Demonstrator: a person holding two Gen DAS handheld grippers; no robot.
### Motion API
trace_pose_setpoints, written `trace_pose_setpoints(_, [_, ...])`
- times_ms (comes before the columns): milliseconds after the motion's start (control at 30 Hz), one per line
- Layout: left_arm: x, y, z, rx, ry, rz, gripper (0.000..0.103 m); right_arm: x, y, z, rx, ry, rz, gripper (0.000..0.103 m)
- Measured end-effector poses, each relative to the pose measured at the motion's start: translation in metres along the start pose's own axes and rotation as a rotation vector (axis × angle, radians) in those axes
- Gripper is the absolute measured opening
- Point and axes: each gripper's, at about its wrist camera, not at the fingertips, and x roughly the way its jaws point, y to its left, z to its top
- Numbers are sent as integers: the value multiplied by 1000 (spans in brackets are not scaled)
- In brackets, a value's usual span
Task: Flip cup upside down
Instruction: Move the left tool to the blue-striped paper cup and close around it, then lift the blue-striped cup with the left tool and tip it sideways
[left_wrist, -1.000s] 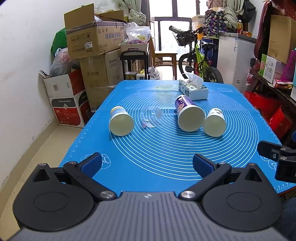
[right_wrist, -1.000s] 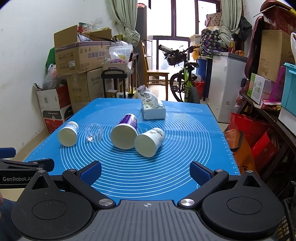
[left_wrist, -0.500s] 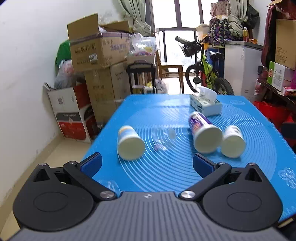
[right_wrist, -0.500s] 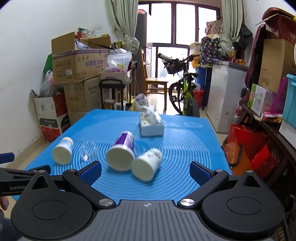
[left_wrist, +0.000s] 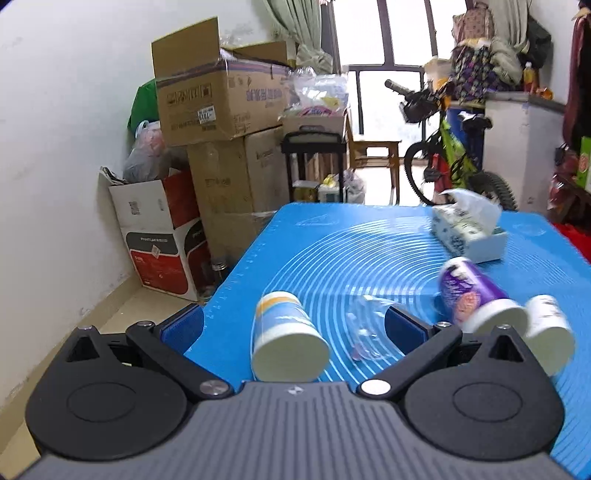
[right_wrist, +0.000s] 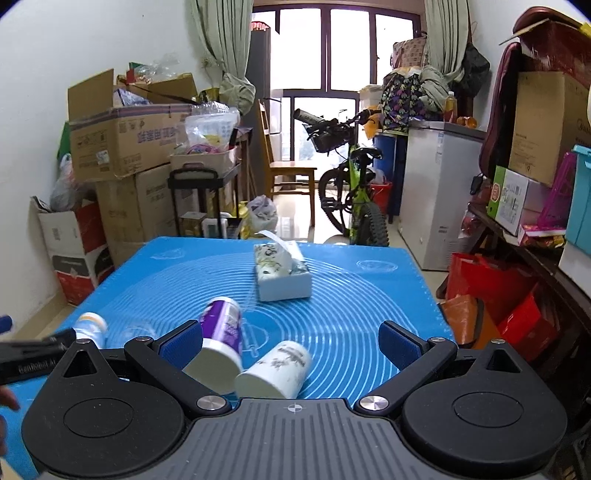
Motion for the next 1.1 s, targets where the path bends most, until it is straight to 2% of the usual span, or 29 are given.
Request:
trace_pose_setpoints(100, [26,-3,2,39,32,47,103,15,-1,0,0,-10,-17,101])
trace_pose_setpoints(167, [42,-4,1,56,70,53,103,27,-1,2,11,-9,-23,101])
trace_pose_setpoints(367, [71,0,-16,69,139,88,103,62,6,0,6,51,-9,101])
trace_pose_setpoints(567, [83,8,-19,31,158,71,101,73,11,-7,-10,74,1,101])
trace_pose_setpoints(633, [86,11,-18,12,163,63,81,75,10,-8,-5,79,4,101])
trace_pose_setpoints(767, [95,11,-19,0,203,51,70,76,8,-9,7,82,5,101])
trace_pose_setpoints(1000, [88,18,-19,-25,218,-16,67,71,6,-10,7,80,2,101])
trace_pose_setpoints(1100, [78,15,-19,-23,209,-20,67,67,4,-9,17,80,4,101])
